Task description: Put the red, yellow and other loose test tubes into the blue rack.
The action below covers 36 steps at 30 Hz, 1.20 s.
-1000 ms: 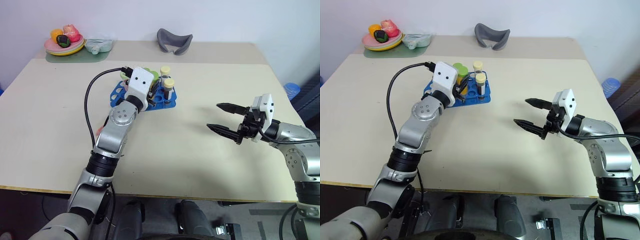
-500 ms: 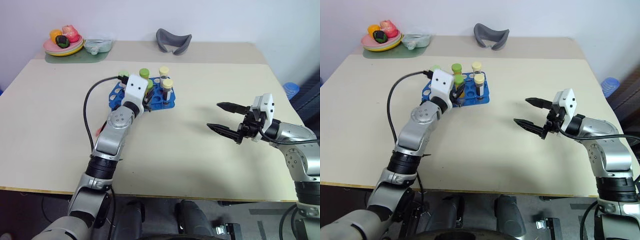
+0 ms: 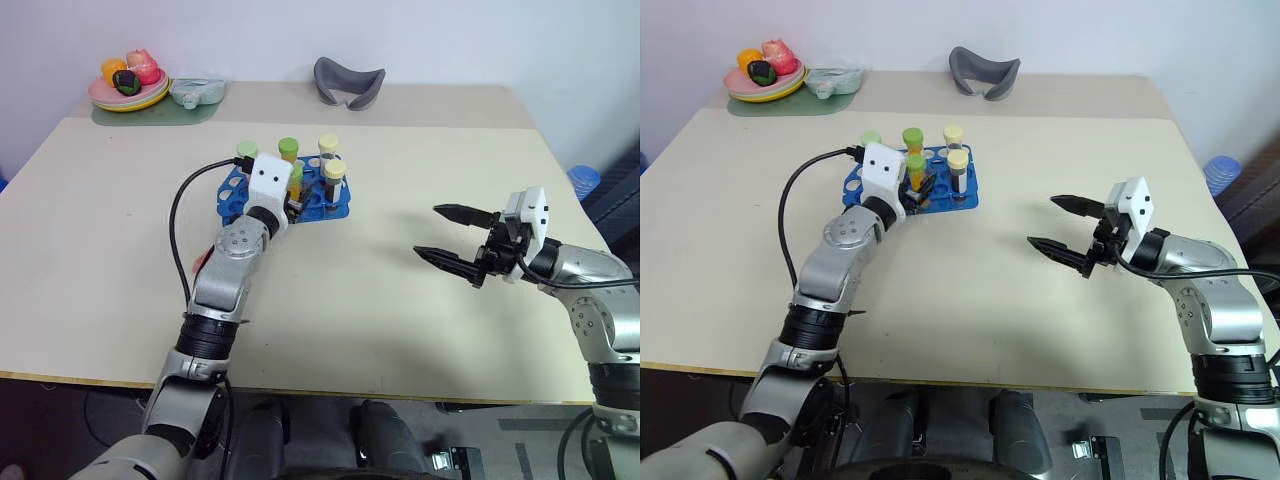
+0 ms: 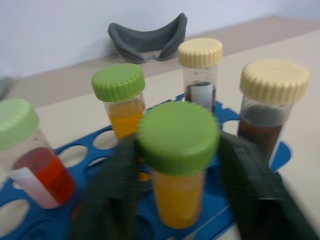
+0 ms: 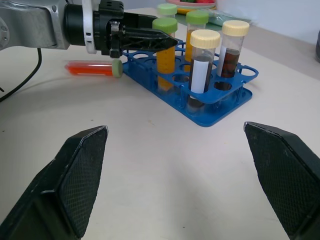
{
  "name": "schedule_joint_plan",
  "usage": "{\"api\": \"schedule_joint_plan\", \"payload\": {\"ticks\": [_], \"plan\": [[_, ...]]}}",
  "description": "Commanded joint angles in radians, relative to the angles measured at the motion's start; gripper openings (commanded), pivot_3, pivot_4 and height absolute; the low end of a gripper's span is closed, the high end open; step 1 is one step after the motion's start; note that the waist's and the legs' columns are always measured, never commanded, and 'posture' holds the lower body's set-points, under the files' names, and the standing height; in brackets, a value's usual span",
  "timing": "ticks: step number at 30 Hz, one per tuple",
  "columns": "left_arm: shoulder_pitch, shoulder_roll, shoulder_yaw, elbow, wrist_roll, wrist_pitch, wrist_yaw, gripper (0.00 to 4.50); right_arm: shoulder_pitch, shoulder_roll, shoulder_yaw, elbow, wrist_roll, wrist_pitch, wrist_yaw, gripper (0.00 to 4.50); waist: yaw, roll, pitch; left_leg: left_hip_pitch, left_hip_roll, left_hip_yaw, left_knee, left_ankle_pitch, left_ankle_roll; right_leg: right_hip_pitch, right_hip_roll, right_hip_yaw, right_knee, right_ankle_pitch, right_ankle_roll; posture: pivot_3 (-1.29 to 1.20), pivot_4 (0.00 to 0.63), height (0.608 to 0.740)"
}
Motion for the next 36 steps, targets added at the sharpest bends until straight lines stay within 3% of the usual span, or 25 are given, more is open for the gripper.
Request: {"api": "schedule_joint_plan", "payload": {"ticks": [1,5,10,13,17,19,23,26,31,36], "plan": [[-0.028,-0.009,0.024,-0.023,0.01,-0.039,0.024,4.45,-0.013,0.006,-0.023,-0.041,0.006,-0.008,-0.016,4.5,0.0,0.0,0.0,0.0,0.0,0.0,0.0,0.0,0.0,0.0,0.0,0.0,0.0,0.0,0.0,0.0,0.15,0.74],[-0.023,-0.024,0.081,-0.128,-0.06,0.007,0.018,4.45,-0.016,0.01,-0.016,-0.054,0.011,0.003,-0.028,4.5,0.0,0.0,0.0,0.0,0.0,0.0,0.0,0.0,0.0,0.0,0.0,0.0,0.0,0.0,0.0,0.0,0.15,0.74],[0.007,0.04,0.151,-0.322,-0.131,0.2,-0.003,4.45,-0.019,0.017,-0.009,-0.039,0.006,-0.008,-0.022,4.5,-0.003,0.0,0.0,0.0,0.0,0.0,0.0,0.0,0.0,0.0,0.0,0.0,0.0,0.0,0.0,0.0,0.15,0.74],[-0.024,0.109,0.213,-0.415,-0.179,0.53,0.02,4.45,-0.023,0.025,0.001,-0.015,-0.003,-0.025,-0.009,4.5,-0.004,0.0,0.0,0.0,0.0,0.0,0.0,0.0,0.0,0.0,0.0,0.0,0.0,0.0,0.0,0.0,0.15,0.74],[-0.118,0.308,0.231,-0.456,-0.263,1.001,-0.066,4.45,-0.036,0.043,0.014,0.02,-0.015,-0.05,0.01,4.5,-0.007,-0.001,0.001,0.0,0.0,-0.001,0.0,0.0,0.0,0.0,0.001,0.0,0.001,0.0,0.0,0.0,0.15,0.74],[-0.171,0.389,0.247,-0.411,-0.319,1.143,-0.117,4.45,-0.043,0.052,0.02,0.038,-0.021,-0.063,0.02,4.5,-0.008,-0.001,0.001,0.0,0.0,-0.001,0.0,0.0,0.0,-0.001,0.001,0.0,0.001,0.0,0.0,0.0,0.15,0.74],[-0.264,0.522,0.173,-0.187,-0.421,1.184,-0.197,4.45,-0.054,0.074,0.034,0.062,-0.033,-0.083,0.029,4.5,-0.007,-0.001,0.001,0.0,0.0,-0.001,-0.001,0.0,0.0,-0.001,0.001,-0.001,0.001,0.0,0.0,0.0,0.15,0.74],[-0.303,0.561,0.081,-0.09,-0.447,1.184,-0.205,4.45,-0.054,0.082,0.037,0.068,-0.038,-0.093,0.032,4.5,-0.006,-0.001,0.001,0.0,0.0,-0.001,-0.001,0.0,0.0,0.0,0.0,-0.001,0.001,0.0,0.0,0.0,0.15,0.74],[-0.42,0.561,-0.05,0.147,-0.468,1.184,-0.195,4.45,-0.026,0.082,0.024,0.057,-0.035,-0.099,0.035,4.5,-0.003,-0.001,0.001,0.0,0.0,-0.001,0.0,0.0,0.0,-0.001,0.0,-0.001,0.001,0.0,0.0,0.0,0.15,0.74],[-0.52,0.525,-0.154,0.299,-0.395,1.169,-0.213,4.45,0.046,0.054,-0.007,0.018,-0.007,-0.092,0.072,4.5,-0.003,-0.001,0.001,-0.001,0.0,-0.001,-0.001,0.0,0.0,-0.001,0.0,-0.001,0.0,0.0,0.0,0.0,0.15,0.74]]}}
